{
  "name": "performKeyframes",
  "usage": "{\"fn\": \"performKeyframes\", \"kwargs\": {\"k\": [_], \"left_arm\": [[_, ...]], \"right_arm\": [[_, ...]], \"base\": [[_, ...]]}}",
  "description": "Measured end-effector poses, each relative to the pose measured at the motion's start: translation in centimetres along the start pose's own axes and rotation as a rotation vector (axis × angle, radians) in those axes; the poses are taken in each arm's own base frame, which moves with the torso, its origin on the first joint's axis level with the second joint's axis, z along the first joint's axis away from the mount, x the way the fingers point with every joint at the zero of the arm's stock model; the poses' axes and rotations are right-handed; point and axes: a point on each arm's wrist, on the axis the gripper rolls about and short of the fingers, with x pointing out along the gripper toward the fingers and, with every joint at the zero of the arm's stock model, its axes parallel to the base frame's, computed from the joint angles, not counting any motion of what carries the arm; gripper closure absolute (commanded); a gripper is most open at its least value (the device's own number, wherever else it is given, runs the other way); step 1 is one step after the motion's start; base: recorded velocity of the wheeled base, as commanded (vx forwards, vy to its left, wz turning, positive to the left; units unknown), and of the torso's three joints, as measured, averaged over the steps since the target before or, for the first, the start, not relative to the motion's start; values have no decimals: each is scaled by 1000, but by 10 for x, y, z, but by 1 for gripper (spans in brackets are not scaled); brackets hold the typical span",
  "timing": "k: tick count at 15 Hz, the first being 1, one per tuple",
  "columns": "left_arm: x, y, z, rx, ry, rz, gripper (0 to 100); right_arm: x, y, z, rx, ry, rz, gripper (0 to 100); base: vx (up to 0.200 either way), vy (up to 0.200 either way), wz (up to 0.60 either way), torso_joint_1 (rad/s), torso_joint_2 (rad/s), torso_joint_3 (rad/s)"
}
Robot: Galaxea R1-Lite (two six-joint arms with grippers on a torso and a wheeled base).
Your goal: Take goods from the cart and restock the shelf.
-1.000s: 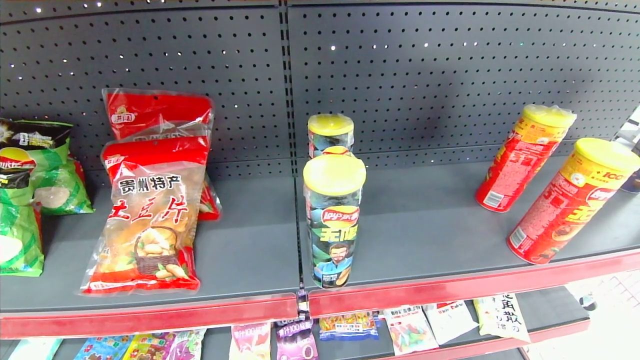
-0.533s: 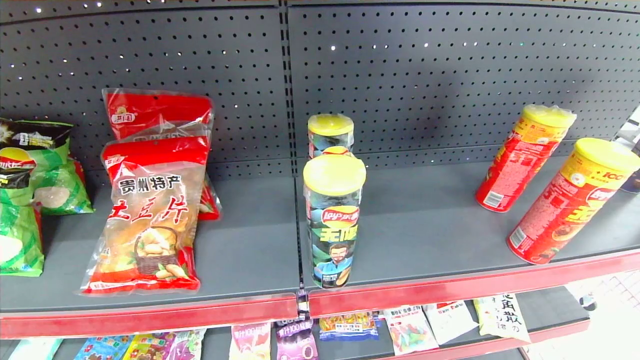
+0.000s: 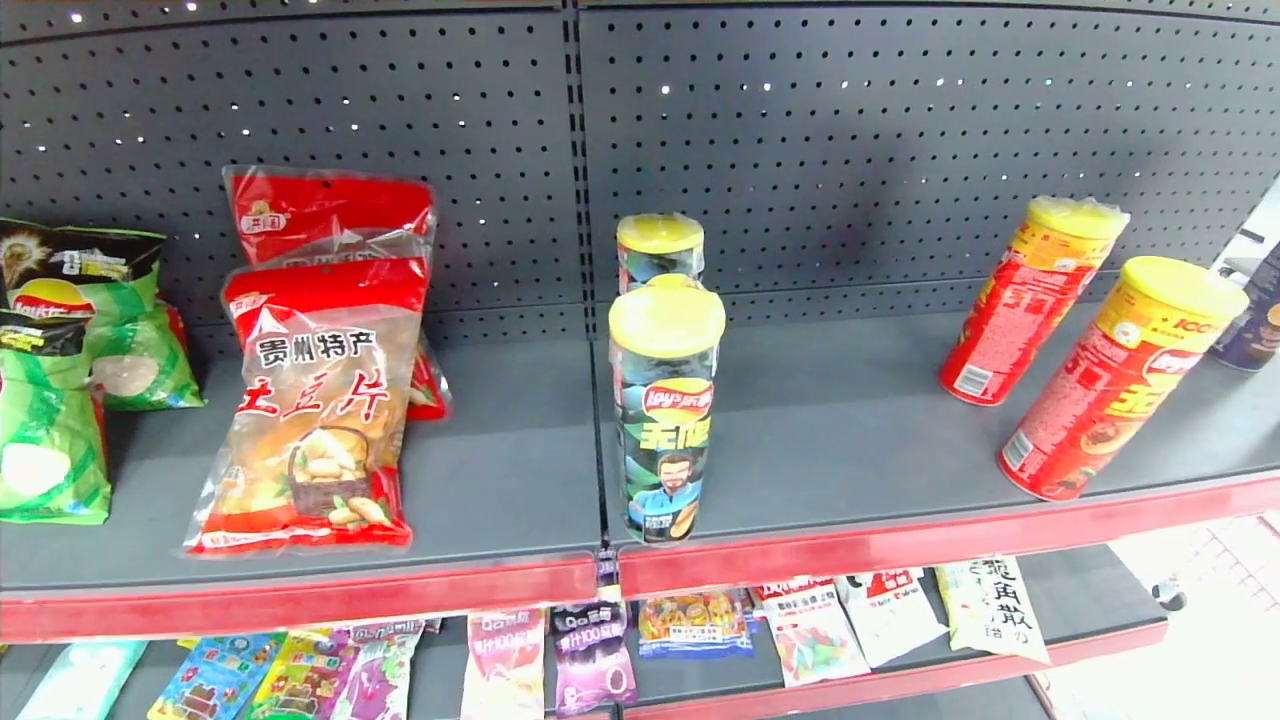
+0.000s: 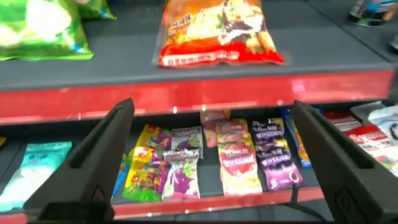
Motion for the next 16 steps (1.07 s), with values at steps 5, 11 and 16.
{"fn": "performKeyframes", "kwargs": {"k": [5, 11, 16], "left_arm": [[0, 0, 0, 0, -1, 0, 0], [0, 0, 0, -7, 0, -1, 0], [0, 0, 0, -8, -1, -1, 0]], "right_arm": [[0, 0, 0, 0, 0, 0, 0], [0, 0, 0, 1, 0, 1, 0], [0, 0, 0, 3, 0, 1, 0]], "base": [[0, -120, 0, 4, 2, 3], [0, -200, 0, 7, 2, 2], [0, -200, 0, 1, 2, -1]]}}
